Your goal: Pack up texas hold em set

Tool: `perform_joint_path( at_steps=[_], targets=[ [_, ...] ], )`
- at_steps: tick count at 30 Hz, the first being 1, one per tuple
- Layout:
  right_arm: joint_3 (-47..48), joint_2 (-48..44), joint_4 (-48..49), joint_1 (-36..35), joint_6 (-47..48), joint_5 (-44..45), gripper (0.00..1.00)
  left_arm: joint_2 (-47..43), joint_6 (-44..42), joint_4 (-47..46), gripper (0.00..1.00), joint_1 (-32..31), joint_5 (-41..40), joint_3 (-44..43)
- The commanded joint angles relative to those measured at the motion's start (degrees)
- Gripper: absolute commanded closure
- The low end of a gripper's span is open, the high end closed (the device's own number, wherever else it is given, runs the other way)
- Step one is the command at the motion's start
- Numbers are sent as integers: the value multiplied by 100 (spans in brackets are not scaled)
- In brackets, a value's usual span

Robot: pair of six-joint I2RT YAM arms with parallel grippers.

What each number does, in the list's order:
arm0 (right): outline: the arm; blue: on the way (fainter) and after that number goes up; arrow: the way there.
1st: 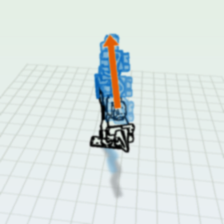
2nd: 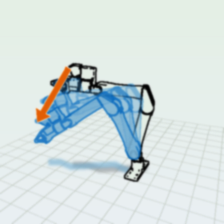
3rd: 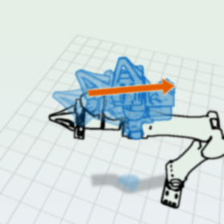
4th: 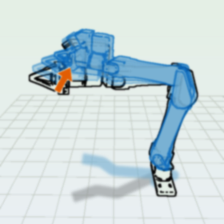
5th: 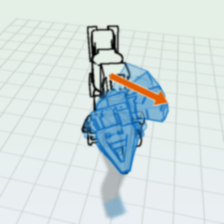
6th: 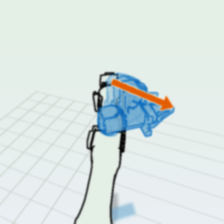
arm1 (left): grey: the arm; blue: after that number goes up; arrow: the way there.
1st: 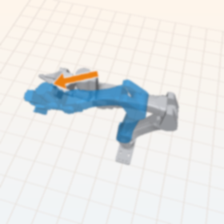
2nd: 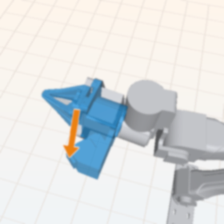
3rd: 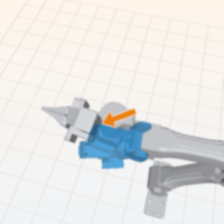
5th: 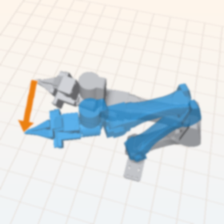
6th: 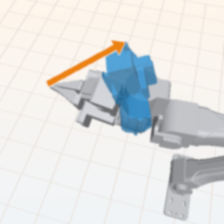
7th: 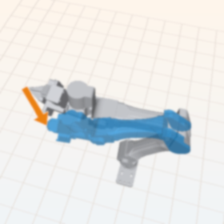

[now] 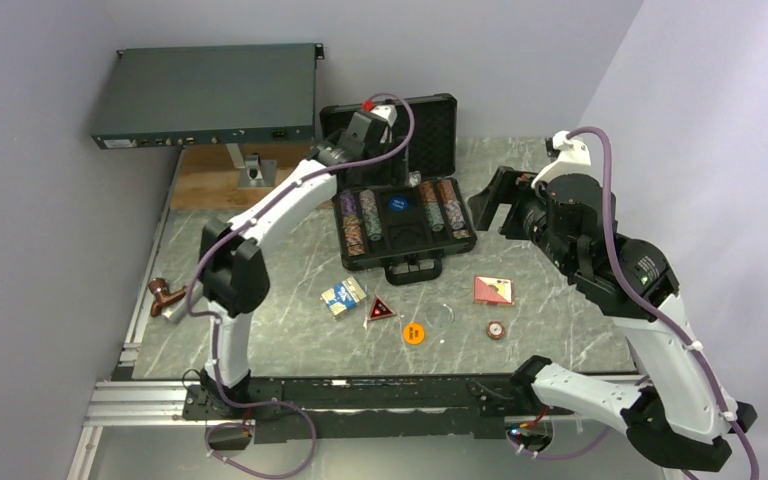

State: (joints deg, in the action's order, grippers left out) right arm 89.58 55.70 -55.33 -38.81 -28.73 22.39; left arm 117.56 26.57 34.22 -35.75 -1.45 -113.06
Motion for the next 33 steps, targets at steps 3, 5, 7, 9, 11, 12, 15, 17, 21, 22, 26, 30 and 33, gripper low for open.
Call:
perform_joint_path(
  at_steps=[3, 5, 7, 9, 11, 12, 15, 17, 21, 22, 26, 30, 33],
  targets=[
    [-33, -140, -83, 16, -150, -22, 10, -1483, -172, -22, 17, -36, -352, 1088],
    [-81, -139, -168, 14, -279, -81, 9, -1769, -145, 64, 16, -45, -471, 1316],
    [-189, -158, -232, 16, -414, -199, 6, -2094, -176, 18, 15, -74, -582, 1605],
    [-343, -173, -284, 14, -566, -329, 2, -2455, -195, -155, 10, -98, -669, 1981],
    [-494, -188, -293, 14, -711, -465, 0, -2795, -242, -272, 6, -99, -690, 2274],
    [-593, -218, -251, 16, -825, -578, 0, -2964, -267, -250, 1, -99, -717, 2366],
    [-1058, -480, 4, 14, -1373, -664, 0, -3287, -300, -73, 0, -92, -918, 2428],
    [-1503, -793, 208, 20, -1925, -695, 0, -3550, -301, -76, 0, -74, -923, 2560],
    [-1996, -921, 146, 22, -2467, -1056, 0, -4057, -245, 254, 0, 2, -682, 2820],
    [-1997, -830, -47, 27, -2592, -1077, 0, -4154, -268, 497, 0, 6, -609, 2814],
    [-2027, -299, -762, 10, -2706, -1345, 3, -4936, -378, 887, 0, 11, -300, 3540],
    [-2170, 132, -1196, -377, -3326, -1327, 6, -5957, -383, 984, 1, 11, 89, 4332],
    [-2251, 446, -1321, -1096, -4089, -868, 7, -6528, -293, 1208, 2, 6, 264, 4736]
  ],
)
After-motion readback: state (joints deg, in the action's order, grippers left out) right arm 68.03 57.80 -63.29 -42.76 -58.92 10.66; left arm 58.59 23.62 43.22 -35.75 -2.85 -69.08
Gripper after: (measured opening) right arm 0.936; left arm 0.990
